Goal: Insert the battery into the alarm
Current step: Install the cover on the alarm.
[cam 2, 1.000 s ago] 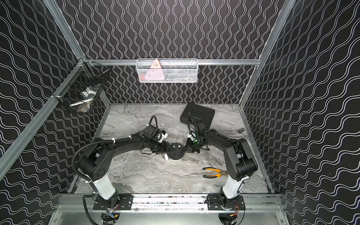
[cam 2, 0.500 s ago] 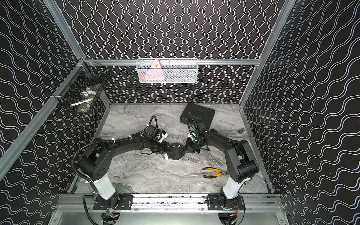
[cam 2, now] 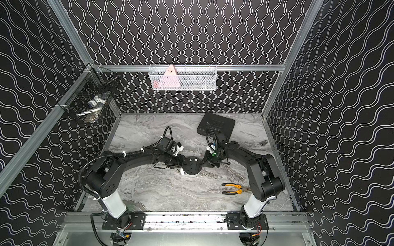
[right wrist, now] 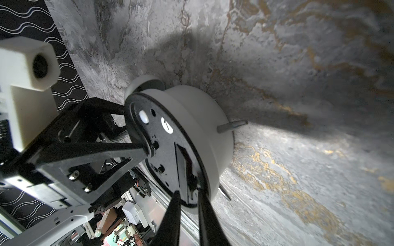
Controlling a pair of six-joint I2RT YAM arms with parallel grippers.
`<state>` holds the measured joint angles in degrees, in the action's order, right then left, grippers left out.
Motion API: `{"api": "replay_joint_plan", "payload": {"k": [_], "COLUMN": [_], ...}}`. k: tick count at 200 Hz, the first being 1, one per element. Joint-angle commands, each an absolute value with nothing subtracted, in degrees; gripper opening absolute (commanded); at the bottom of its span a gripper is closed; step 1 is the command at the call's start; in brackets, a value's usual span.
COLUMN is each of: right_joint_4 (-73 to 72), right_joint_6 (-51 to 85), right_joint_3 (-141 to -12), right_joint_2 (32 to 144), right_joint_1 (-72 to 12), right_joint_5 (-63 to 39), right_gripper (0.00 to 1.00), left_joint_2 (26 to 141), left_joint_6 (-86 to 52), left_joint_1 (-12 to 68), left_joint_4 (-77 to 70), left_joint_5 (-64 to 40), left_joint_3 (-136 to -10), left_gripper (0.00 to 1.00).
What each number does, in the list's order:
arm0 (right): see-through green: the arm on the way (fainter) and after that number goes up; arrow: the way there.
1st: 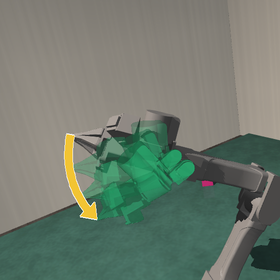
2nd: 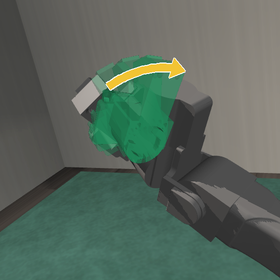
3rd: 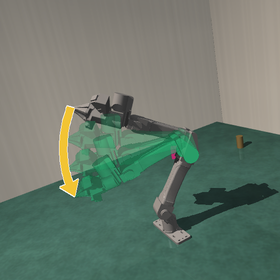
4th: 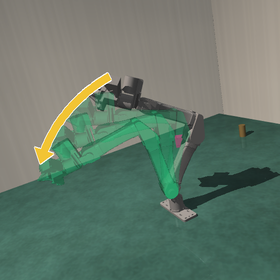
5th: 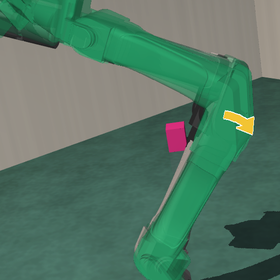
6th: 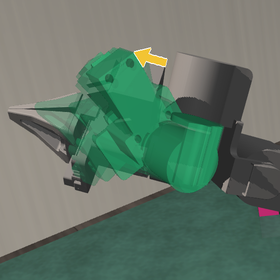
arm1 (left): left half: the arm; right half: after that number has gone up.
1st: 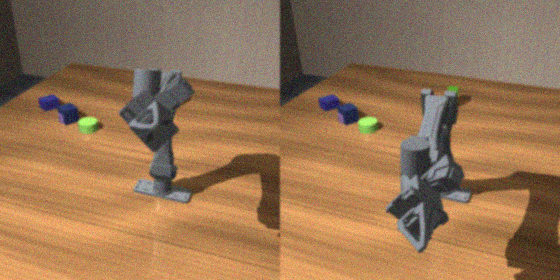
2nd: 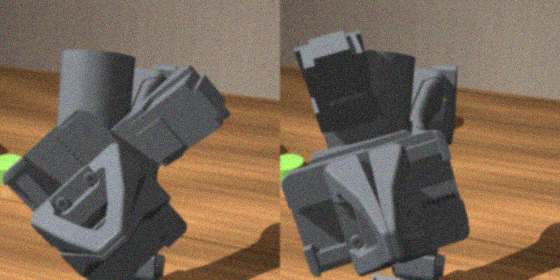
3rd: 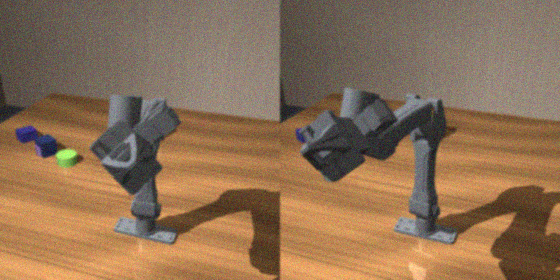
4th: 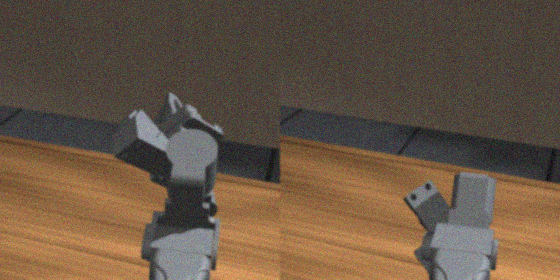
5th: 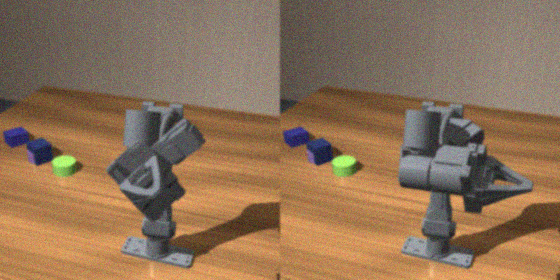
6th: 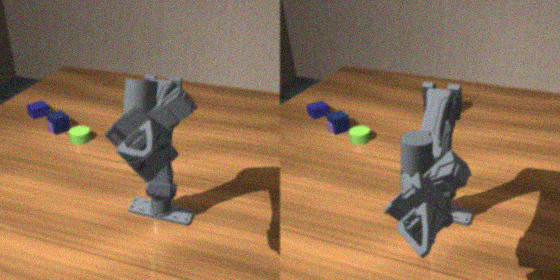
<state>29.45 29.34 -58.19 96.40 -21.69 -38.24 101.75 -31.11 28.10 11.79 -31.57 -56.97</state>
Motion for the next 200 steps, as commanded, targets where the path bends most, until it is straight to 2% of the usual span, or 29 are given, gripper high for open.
{"api": "replay_joint_plan", "payload": {"k": [1, 20, 76, 156, 200], "right_joint_4": [32.1, 32.4, 33.5, 30.6, 29.8], "right_joint_6": [28.7, 28.7, 28.2, 28.9, 29.1], "right_joint_3": [-58.6, -58.4, -58.7, -58.3, -58.3], "right_joint_2": [96.2, 96.7, 96.3, 98.3, 99.1], "right_joint_1": [-21.8, -21.7, -21.7, -21.8, -21.9], "right_joint_5": [-36.6, -36.7, -36.5, -38.7, -38.8], "right_gripper": [0.19, 0.21, 0.35, 0.35, 0.29], "left_joint_2": [102.4, 102.4, 102.5, 102.4, 102.3], "left_joint_6": [-29.9, -29.9, -30.0, -30.0, -29.8], "left_joint_1": [28.2, 28.2, 28.3, 28.3, 28.2], "left_joint_4": [18.2, 18.2, 18.1, 17.9, 18.2], "left_joint_5": [-25.0, -24.9, -25.0, -24.9, -24.8], "left_joint_3": [-56.4, -56.3, -56.3, -56.1, -56.2], "left_gripper": [0.60, 0.60, 0.60, 0.60, 0.60]}}
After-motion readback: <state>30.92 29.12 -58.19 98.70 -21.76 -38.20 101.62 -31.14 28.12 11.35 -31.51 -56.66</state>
